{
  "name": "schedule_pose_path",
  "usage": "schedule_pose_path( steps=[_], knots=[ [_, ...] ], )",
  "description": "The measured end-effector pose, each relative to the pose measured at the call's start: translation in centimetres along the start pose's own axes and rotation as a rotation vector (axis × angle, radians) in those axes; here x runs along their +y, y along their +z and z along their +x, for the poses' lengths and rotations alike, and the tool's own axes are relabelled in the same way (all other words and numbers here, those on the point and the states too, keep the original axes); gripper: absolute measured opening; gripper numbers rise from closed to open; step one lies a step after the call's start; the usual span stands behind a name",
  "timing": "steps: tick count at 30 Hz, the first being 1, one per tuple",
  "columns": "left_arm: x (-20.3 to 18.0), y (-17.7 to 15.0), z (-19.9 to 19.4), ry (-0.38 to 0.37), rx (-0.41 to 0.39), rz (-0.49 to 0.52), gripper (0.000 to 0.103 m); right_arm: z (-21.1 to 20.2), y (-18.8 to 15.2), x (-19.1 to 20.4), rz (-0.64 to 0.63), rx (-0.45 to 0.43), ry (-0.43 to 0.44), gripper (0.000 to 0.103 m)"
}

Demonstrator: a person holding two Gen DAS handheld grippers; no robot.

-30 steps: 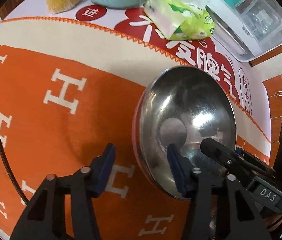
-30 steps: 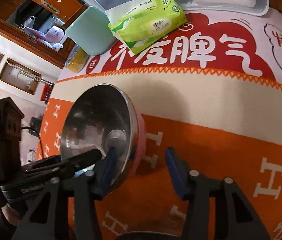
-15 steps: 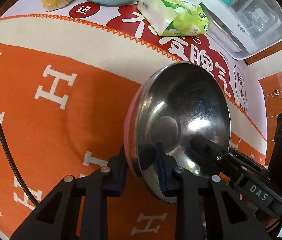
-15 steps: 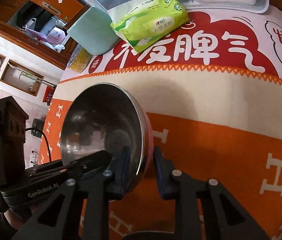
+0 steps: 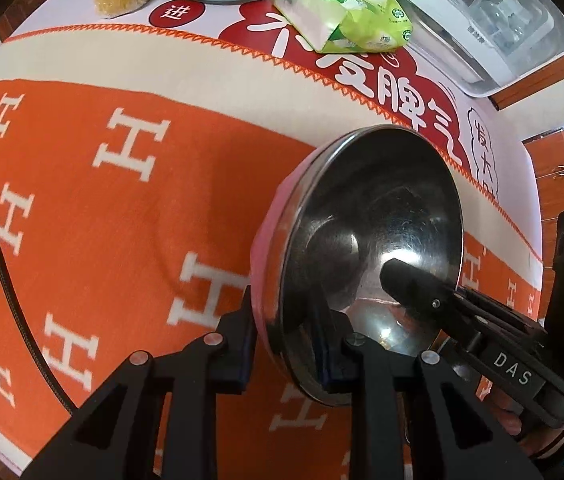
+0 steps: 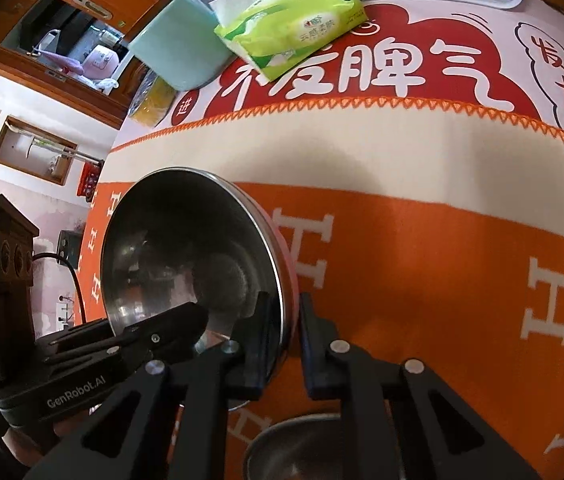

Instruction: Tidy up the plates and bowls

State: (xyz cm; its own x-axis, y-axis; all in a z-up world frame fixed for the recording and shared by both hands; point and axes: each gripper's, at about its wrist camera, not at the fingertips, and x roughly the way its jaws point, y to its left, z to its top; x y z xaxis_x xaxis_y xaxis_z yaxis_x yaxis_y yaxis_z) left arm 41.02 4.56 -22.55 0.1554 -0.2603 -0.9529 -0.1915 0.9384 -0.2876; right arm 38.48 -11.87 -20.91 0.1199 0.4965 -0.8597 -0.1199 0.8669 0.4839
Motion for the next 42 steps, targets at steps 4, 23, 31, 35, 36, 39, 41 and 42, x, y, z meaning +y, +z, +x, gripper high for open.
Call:
schedule_pose_path(
  steps=[4, 23, 31, 35, 36, 39, 41, 42],
  knots=[
    [-0.3, -1.1, -1.3, 0.025, -0.009, 0.012, 0.024, -0.7, -0.5, 0.6, -0.006, -0.003, 0.009, 0.013],
    [-1.6, -7.0, -7.7, 0.097, -0.056, 0.044, 0.028, -5.3, -4.5, 4.2, -0.072, -0.024, 0.037, 0.013],
    [-1.9, -9.9, -10.5, 0.107, -0.099, 0.050, 0.028, -7.6, -7.1, 5.7, -0.103, -0.055, 0.038, 0.013],
    [-1.6, -11.4, -12.0, 0.116, -0.131, 0.046, 0.028, -8.5, -8.5, 6.6, -0.121, -0.063, 0.040, 0.013],
    [-1.5, -11.7, -12.2, 0.116, -0.136, 0.043, 0.028, -8.7, -8.8, 6.9, -0.127, -0.065, 0.042, 0.013],
    [-1.2, -13.0, -13.2, 0.115, -0.159, 0.039, 0.028, -9.3, -9.9, 7.6, -0.149, -0.073, 0.045, 0.014],
    [-0.9, -13.6, -13.8, 0.109, -0.171, 0.036, 0.028, -9.7, -10.5, 8.2, -0.169, -0.084, 0.036, 0.014],
    [-0.8, -13.9, -14.0, 0.107, -0.176, 0.034, 0.028, -9.9, -10.8, 8.6, -0.179, -0.089, 0.030, 0.014]
  ],
)
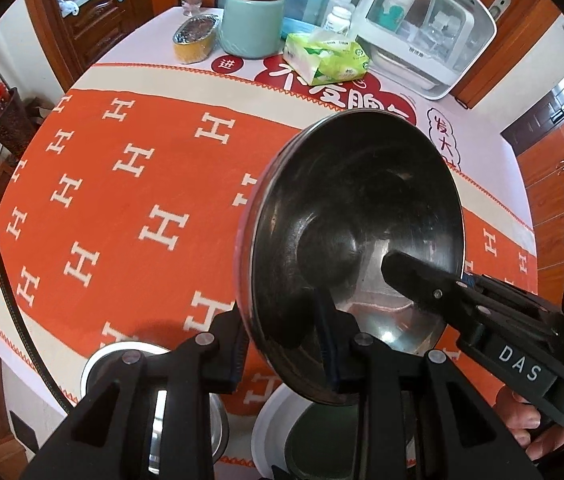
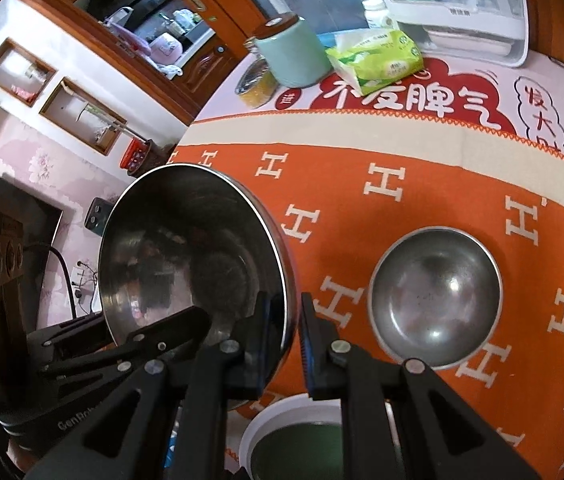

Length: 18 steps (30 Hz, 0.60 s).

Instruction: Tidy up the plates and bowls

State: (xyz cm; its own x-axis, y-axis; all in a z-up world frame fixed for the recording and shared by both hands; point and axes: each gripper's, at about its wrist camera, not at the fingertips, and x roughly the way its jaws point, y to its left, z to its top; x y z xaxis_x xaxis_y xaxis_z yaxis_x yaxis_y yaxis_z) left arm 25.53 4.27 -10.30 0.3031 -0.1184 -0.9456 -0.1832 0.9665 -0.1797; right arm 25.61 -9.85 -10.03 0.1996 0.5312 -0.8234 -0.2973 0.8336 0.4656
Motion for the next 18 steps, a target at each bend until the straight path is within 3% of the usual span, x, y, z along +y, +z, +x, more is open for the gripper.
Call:
schedule_pose_path(
  steps=[18],
  knots=[
    [1.8, -5.4, -6.1, -0.012, -0.104, 0.026, 0.029, -3.4, -4.3, 4.9, -0.054, -0.059, 0.008, 0.015]
  ],
)
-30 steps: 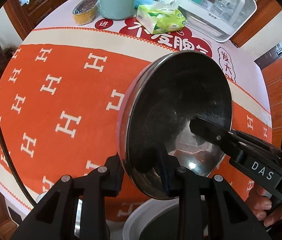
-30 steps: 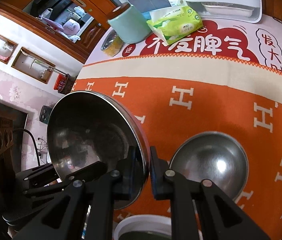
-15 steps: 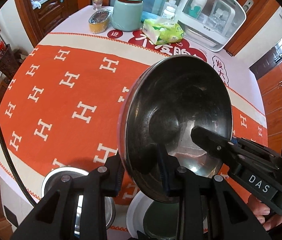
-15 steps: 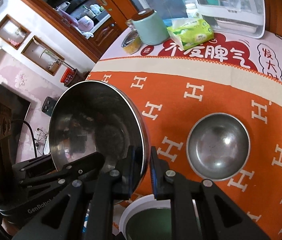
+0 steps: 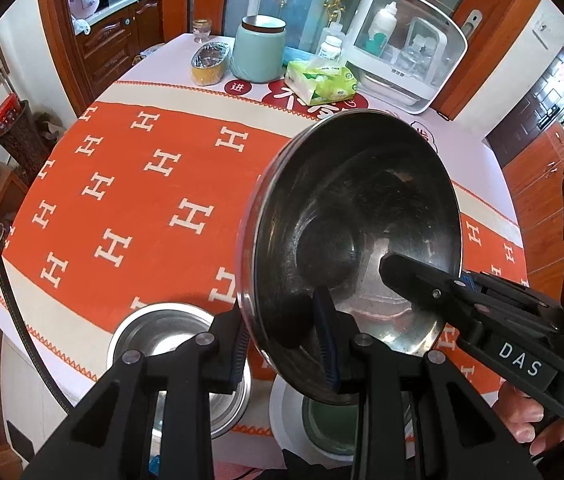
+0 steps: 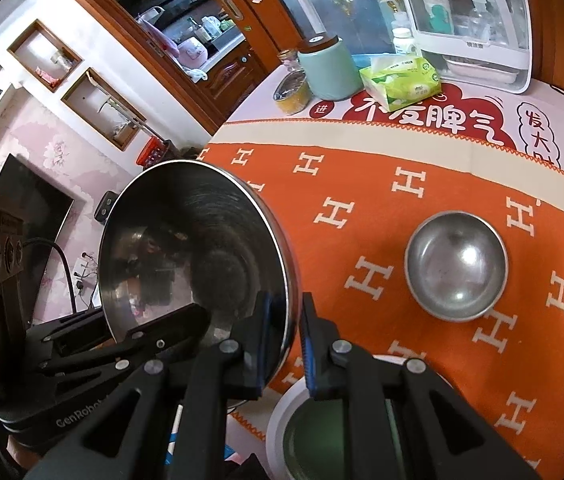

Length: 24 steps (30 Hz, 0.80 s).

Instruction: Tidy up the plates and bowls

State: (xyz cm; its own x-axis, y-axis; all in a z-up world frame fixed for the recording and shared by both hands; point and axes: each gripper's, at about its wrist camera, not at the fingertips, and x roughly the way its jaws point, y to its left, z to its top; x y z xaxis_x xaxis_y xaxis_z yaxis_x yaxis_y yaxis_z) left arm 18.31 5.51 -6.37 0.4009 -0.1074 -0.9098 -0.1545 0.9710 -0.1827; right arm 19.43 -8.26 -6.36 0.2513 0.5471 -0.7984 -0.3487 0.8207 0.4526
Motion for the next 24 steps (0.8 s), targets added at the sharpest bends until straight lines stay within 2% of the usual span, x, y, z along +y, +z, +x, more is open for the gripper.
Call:
schedule_pose_path(
  steps=[10, 24],
  knots=[
    [2.1, -2.5, -2.8, -0.013, -0.023, 0.034, 0.029, -0.3, -2.7, 3.1, 0.024, -0.002, 0.001, 0.016],
    [6.9, -5.7, -3.6, -0.033, 0.053, 0.122, 0.029, 1.8, -6.9, 7.4, 0.133, 0.024, -0.027, 0.016]
  ],
)
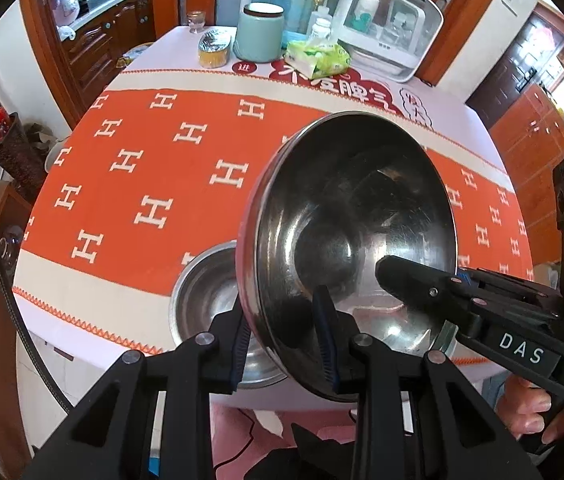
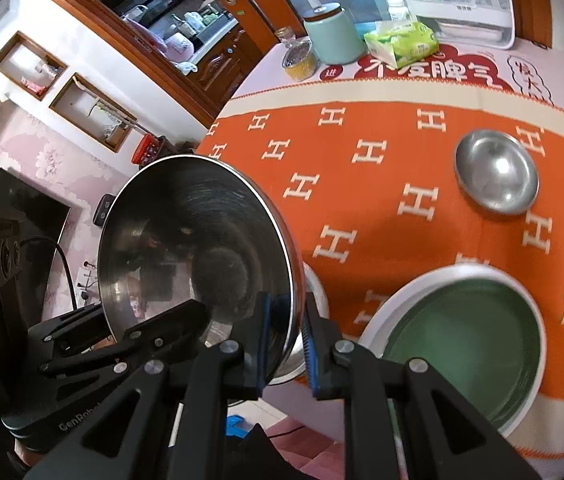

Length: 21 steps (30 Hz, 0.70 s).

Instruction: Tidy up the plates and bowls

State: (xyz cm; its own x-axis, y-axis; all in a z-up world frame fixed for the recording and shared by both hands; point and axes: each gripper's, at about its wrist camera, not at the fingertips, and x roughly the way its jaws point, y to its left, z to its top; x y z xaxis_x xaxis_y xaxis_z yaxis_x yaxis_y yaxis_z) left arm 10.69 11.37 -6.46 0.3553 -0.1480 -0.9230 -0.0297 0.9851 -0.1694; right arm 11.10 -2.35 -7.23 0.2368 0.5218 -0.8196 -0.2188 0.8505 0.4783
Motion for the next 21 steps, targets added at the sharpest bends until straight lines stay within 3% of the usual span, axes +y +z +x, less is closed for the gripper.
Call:
schedule_pose_path(
  steps=[21],
  knots=[
    [3.9, -2.2, 5.3, -0.083, 0.189, 0.221, 0.029, 5.2, -5.2, 1.2, 0.257, 0.035, -0.144, 0.017]
  ],
)
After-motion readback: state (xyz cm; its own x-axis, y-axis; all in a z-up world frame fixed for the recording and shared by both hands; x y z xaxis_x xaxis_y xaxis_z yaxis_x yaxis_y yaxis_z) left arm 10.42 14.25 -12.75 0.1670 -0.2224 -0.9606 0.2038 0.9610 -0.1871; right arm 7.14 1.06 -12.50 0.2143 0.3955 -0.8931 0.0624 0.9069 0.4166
